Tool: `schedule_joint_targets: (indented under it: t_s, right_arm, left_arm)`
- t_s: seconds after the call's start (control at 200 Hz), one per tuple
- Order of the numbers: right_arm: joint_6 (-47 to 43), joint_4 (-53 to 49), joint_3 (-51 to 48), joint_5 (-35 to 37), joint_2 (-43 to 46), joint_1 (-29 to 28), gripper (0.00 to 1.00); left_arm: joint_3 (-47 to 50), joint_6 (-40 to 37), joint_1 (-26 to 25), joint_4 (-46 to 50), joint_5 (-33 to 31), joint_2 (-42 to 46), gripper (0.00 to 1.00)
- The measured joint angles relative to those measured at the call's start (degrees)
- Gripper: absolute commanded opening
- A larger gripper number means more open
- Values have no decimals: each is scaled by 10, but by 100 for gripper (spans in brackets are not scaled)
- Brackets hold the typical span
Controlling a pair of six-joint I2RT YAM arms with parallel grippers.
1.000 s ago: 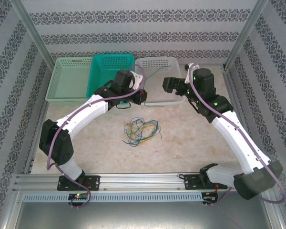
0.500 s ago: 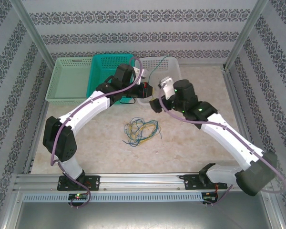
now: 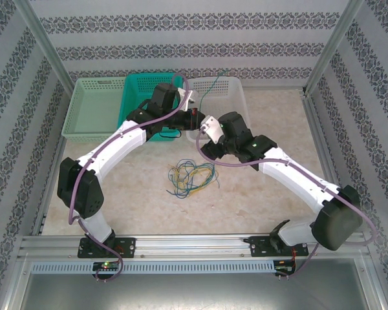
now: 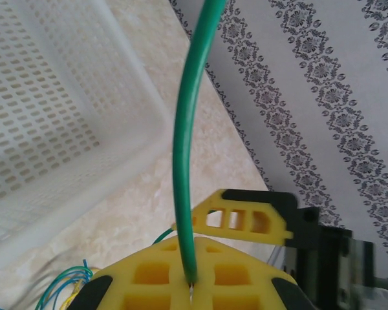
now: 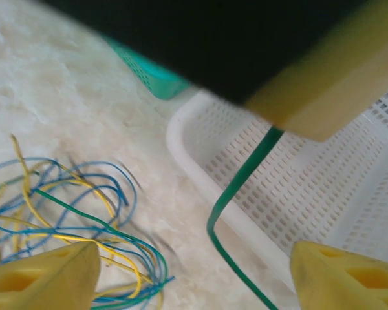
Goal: Untangle the cables
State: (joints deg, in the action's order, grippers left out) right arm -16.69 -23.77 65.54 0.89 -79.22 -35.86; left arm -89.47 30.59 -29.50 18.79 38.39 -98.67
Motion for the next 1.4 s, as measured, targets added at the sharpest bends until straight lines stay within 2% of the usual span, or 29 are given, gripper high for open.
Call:
schedule_joint_targets:
  t_s: [0.155,0.345,0.445,0.5,0.615,0.699,0.864,0.959,1.209,1.404]
  right_arm:
    - [-23,16,5,33,-27,10,58]
    - [-20,19,5,38,-39,31,26]
    - [12,22,4,21,-38,42,19]
    - [36,32,-6,-2,-32,52,25]
    - [77,56,-48,-40,0,65,59]
    - [89,64,-70,-42,26,53,68]
    - [77,69,-94,-45,61,39,70]
    - [77,71,-95,-51,64,39,68]
    - [59,70,-87,-44,30,30,69]
    - [36,68,-29,-38,-14,30,68]
  left_arm:
    - [16,11,10,0,3,0,0]
    - [56,36,14,-23,13,18,0]
    - [86,62,20,-63,19,40,0]
    - [102,77,27,-88,19,52,0]
    - [109,99,34,-120,19,56,0]
    - [107,104,34,-125,20,56,0]
    - [99,104,34,-125,20,54,0]
    - [98,107,34,-129,21,54,0]
    - [96,109,34,-127,21,54,0]
    - [96,114,34,-131,28,54,0]
